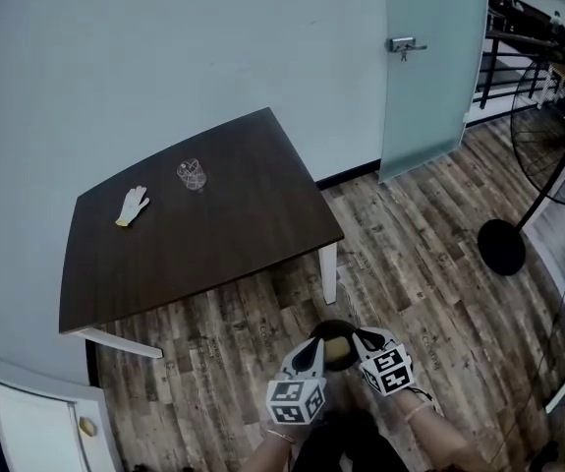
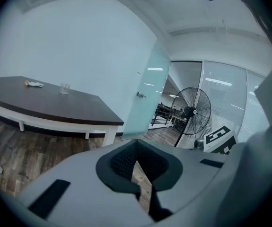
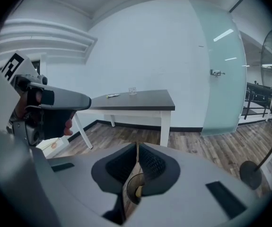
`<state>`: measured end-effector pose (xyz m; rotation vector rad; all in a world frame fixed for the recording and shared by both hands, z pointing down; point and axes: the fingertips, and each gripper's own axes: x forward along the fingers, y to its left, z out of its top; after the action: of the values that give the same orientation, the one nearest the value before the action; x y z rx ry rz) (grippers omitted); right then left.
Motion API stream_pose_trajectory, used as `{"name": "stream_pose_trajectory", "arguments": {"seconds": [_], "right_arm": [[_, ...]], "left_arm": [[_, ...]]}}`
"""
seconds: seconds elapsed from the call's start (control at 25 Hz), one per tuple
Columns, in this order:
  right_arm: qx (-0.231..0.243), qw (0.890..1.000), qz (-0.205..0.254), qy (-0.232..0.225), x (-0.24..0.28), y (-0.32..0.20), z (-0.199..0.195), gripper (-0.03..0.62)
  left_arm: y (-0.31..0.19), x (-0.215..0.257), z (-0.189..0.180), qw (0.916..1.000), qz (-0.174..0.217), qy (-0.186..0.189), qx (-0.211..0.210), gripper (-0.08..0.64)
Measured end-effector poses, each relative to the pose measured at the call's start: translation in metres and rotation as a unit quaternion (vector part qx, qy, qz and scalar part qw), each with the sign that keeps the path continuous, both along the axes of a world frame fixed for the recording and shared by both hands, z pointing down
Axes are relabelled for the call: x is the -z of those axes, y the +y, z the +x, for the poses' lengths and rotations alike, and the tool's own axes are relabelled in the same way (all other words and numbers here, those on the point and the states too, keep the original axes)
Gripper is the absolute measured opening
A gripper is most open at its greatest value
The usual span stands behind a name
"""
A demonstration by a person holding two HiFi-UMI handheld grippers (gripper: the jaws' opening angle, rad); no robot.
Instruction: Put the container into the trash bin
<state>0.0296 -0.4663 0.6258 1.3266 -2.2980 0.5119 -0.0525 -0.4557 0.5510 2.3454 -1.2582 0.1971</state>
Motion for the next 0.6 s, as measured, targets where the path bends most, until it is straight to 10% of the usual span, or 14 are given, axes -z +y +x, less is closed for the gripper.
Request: {"name": "stream_pose_trajectory", "arguments": {"seconds": [0.6], "right_arm": [[0.014,0.998,0.066,-0.012,0.084,0.044,-0.008,0.008]], "left_arm": [[0.037,0.056,-0.014,0.9989,0.036,-0.018,0.023,0.02]]}}
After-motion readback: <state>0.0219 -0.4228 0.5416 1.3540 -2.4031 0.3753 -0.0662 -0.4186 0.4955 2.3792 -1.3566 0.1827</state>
